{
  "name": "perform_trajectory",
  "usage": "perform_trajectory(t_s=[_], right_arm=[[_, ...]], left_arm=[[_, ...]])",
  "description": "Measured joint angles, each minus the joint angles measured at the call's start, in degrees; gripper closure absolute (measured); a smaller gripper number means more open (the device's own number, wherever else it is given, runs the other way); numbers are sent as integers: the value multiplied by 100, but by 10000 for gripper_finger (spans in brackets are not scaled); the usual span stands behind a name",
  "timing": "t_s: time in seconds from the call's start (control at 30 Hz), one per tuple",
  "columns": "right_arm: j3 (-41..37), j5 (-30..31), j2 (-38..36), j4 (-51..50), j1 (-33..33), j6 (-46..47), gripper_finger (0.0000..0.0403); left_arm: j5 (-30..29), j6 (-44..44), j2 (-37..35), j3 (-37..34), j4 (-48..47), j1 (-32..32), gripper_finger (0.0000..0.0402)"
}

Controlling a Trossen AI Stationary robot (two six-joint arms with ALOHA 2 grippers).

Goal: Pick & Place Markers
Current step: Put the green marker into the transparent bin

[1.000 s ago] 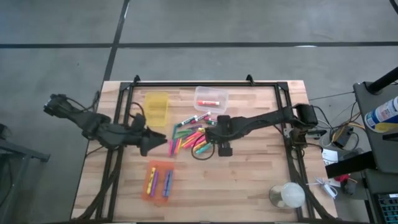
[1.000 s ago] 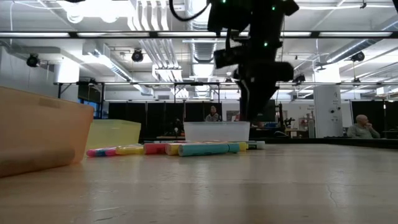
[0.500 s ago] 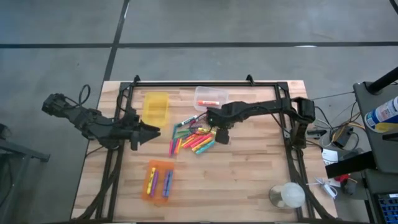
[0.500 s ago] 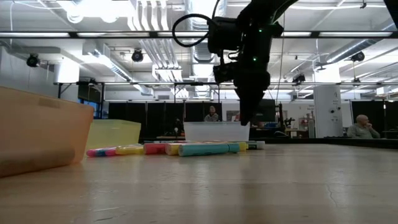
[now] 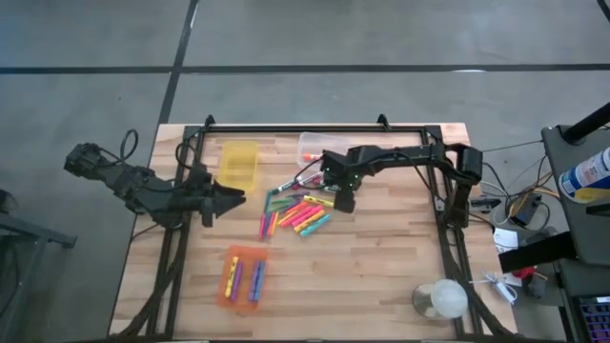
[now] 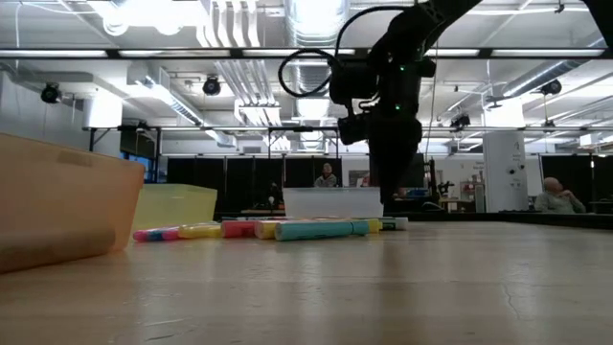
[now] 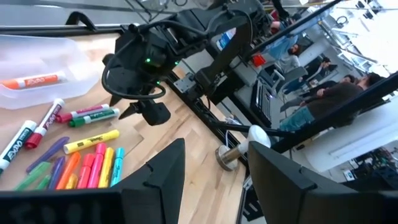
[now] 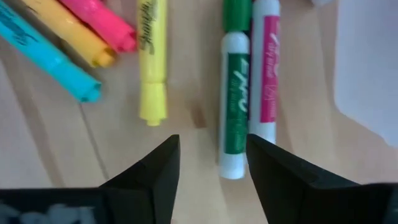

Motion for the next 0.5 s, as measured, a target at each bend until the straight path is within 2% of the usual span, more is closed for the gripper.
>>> perform_trajectory(t_s=[0.17, 0.5], right_arm=[[-291, -111, 2, 191, -65, -15, 236], [-733, -137, 2, 688, -80, -3, 258]], left_arm=[[-212, 3, -6, 0, 1, 0, 232], [-255, 3, -19, 0, 1, 0, 232]])
